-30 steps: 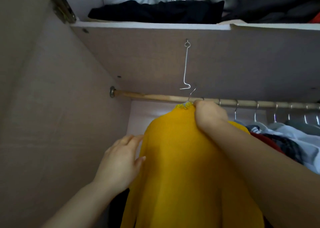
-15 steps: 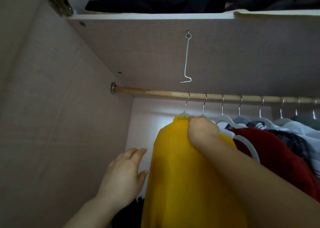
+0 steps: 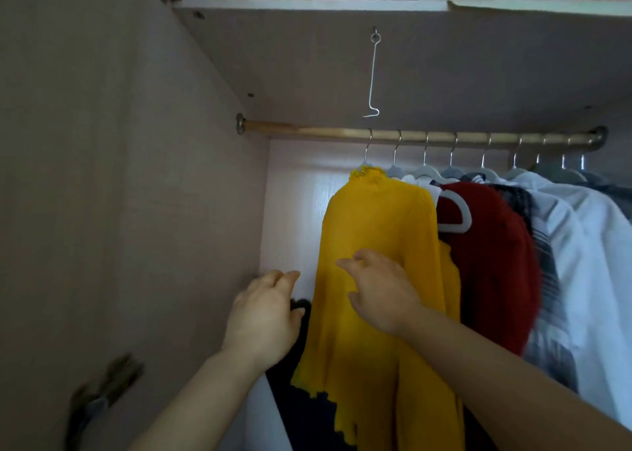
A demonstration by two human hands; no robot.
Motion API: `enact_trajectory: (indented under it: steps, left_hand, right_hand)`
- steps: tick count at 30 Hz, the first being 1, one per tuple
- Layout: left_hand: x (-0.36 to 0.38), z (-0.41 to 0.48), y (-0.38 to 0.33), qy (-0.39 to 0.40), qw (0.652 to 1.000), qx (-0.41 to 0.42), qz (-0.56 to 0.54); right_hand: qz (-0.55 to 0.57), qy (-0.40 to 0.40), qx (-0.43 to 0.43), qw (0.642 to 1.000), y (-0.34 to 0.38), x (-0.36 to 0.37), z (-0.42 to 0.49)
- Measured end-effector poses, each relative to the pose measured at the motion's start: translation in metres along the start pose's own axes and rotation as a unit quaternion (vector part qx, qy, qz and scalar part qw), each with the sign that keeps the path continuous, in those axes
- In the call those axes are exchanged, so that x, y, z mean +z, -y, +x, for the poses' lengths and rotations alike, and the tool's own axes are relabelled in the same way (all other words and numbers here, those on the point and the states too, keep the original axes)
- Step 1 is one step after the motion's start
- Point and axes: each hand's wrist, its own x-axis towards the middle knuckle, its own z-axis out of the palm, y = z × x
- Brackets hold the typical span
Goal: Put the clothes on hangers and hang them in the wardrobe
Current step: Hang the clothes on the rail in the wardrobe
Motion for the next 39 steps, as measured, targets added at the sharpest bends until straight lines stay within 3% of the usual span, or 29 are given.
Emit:
enact_trajectory:
  steps: [12, 19, 33, 39]
  left_hand:
    - [-0.030, -0.142, -0.035, 0.117, 0.992, 0.001, -0.050]
    - [-0.078, -0.193, -0.069, 0.103, 0.992, 0.035, -0.060]
    - [-0.194, -0.339, -0.136, 0.126, 0.992, 0.021, -0.020]
    - [-0.257, -0.365, -0.143, 0.078, 0.996, 0.032, -0.003]
  right_hand:
    - [0.035, 0.110, 0.049, 0.992, 0.055, -0.030, -0.189]
    - [0.045, 0.083, 0.059, 0.994, 0.074, -0.071, -0.257]
    - [0.081, 0.063, 0.041, 0.994, 0.126, -0.155, -0.418]
    - [0.093, 0.017, 0.041, 0.995, 0.158, -0.194, -0.441]
